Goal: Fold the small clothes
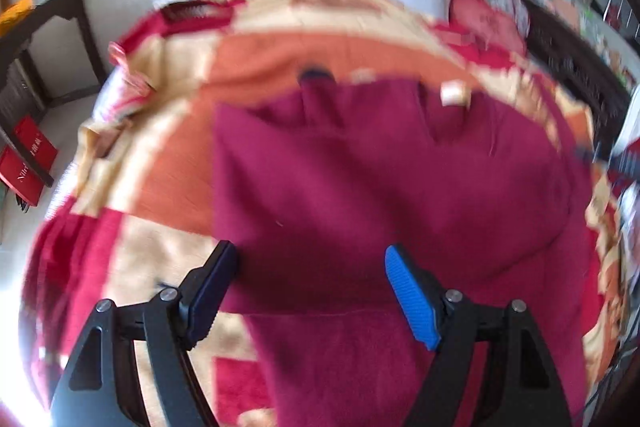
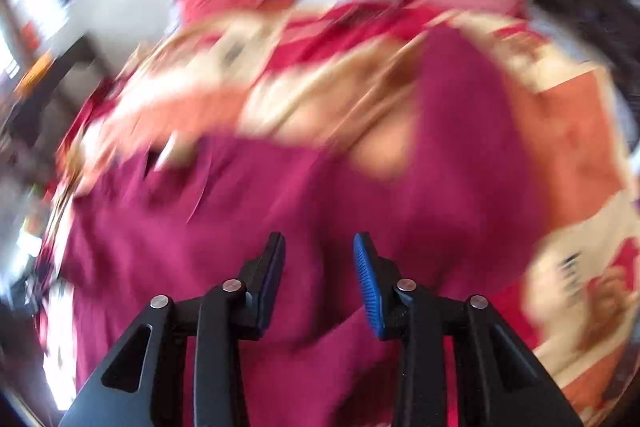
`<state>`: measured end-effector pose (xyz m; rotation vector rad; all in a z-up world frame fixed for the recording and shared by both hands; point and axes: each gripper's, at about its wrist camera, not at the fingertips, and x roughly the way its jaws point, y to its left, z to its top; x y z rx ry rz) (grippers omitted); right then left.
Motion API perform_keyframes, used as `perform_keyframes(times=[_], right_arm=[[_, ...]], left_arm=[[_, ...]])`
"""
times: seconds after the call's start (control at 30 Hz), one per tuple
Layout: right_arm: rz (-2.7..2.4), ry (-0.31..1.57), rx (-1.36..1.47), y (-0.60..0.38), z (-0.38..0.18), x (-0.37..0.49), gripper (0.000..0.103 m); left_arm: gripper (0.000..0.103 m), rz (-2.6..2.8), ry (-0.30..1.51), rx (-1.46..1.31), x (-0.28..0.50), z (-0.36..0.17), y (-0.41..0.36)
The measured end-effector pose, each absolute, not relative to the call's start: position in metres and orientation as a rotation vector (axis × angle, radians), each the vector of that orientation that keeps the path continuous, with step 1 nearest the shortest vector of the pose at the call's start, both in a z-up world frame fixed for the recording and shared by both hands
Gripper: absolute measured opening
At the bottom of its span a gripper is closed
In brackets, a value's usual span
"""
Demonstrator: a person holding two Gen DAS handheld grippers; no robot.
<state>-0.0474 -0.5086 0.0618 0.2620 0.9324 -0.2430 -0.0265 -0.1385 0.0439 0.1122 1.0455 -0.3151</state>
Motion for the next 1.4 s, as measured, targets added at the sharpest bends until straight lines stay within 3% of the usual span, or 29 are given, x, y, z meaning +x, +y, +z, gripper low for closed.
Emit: perform_keyframes(times=[0.17, 0.33, 0.4, 0.43, 0.73, 0.93, 1.03, 1.2, 1.37, 1.4], right_arm=[[-0.416, 0.891, 0.282, -0.567, 0.073, 0.003, 0.025], [-0.407, 1.012, 0.226, -0.588, 0.035, 0.071, 0.025], [-0.43, 1.002, 0.256, -0.602, 0.029, 0.061, 0.001], [-0.41, 0.964, 0.33, -0.608, 0.03, 0.052, 0.0], [-0.111, 0.673, 0.561, -0.63, 0.112, -0.054, 0.0], [0.335, 0.595, 0.43, -0.542, 0.183, -0.082, 0.0], [0.52, 0.642, 0.367, -0.487, 0.196, -0.084, 0.0], [0.675, 0.759, 0.241, -0.401, 0.168, -0.073, 0.0], [0.636, 1.016, 0.156, -0.329, 0.067, -0.056, 0.0], [0.619, 1.062, 0.148, -0.324, 0.051, -0.056, 0.009]], left_arm=[[0.087, -0.288, 1.03, 0.217, -0.029, 0.026, -0.156], [0.088, -0.306, 1.039, 0.198, -0.027, 0.026, -0.152], [0.088, -0.312, 1.04, 0.196, -0.027, 0.028, -0.15], [0.088, -0.314, 1.037, 0.194, -0.028, 0.03, -0.148], [0.088, -0.271, 0.962, 0.051, -0.024, 0.077, -0.111], [0.088, -0.234, 0.873, 0.006, -0.032, 0.119, -0.083], [0.088, -0.205, 0.832, 0.008, -0.039, 0.133, -0.067], [0.088, -0.183, 0.834, -0.035, -0.045, 0.133, -0.045], [0.088, -0.206, 0.881, -0.09, -0.051, 0.117, -0.04], [0.088, -0.22, 0.884, -0.09, -0.052, 0.115, -0.042]])
